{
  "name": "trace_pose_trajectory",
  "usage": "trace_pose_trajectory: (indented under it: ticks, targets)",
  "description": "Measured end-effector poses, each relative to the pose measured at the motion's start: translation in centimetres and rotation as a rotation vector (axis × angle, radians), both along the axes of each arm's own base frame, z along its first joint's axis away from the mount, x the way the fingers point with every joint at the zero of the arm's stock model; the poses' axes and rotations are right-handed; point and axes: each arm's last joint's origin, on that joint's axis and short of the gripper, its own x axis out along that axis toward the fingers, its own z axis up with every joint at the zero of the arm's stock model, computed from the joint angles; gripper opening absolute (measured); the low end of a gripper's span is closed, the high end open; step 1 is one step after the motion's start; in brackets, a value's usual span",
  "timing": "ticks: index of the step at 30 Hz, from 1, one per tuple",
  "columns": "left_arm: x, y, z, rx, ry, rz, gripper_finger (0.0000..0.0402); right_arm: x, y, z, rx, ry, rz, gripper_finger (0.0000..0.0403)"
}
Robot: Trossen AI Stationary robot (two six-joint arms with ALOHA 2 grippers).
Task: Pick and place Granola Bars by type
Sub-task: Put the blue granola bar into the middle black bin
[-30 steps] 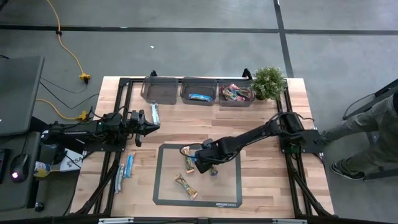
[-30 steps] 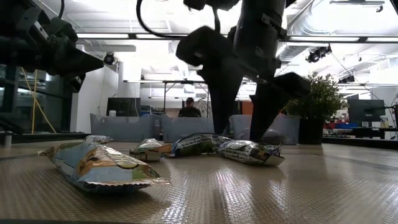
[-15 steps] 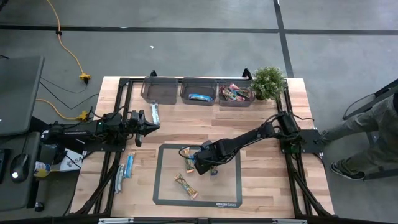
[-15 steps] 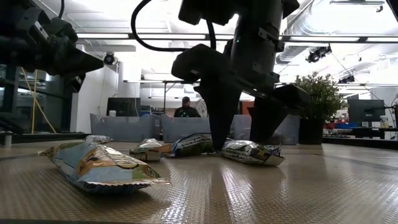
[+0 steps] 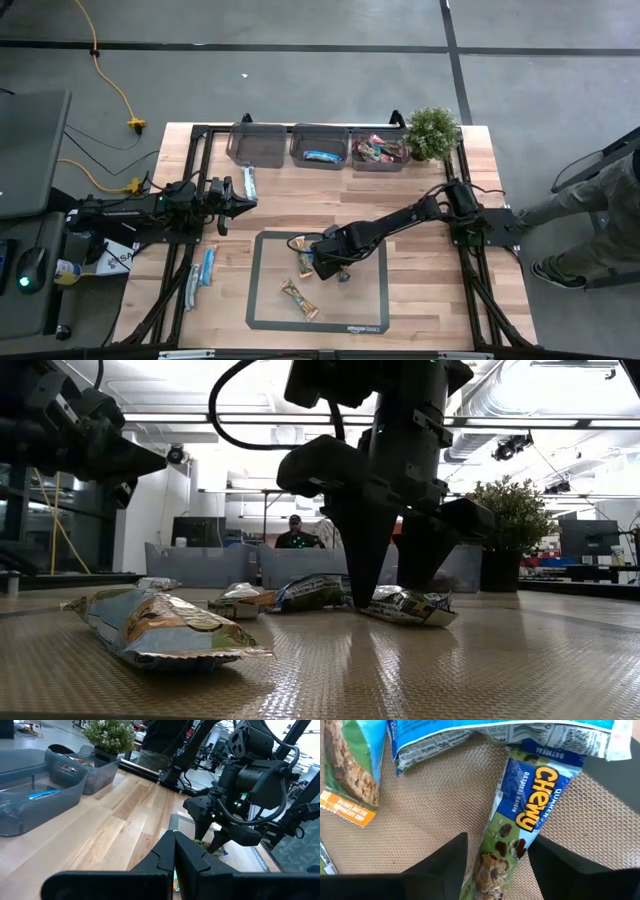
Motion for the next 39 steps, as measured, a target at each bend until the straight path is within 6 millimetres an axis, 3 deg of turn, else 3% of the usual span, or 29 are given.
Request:
trace_pose_trajectory:
  ticks: [24,39]
  targets:
    - [0.0,0.0,0.0,0.0,0.0,0.0,0.0,0.11,0.15,-0.1,0.009,-0.016,0.017,0.0179]
    - [0.0,0.0,0.0,0.0,0.0,0.0,0.0,-0.07,0.1,-0.18,-0.001,0.001,0.042,0.0083]
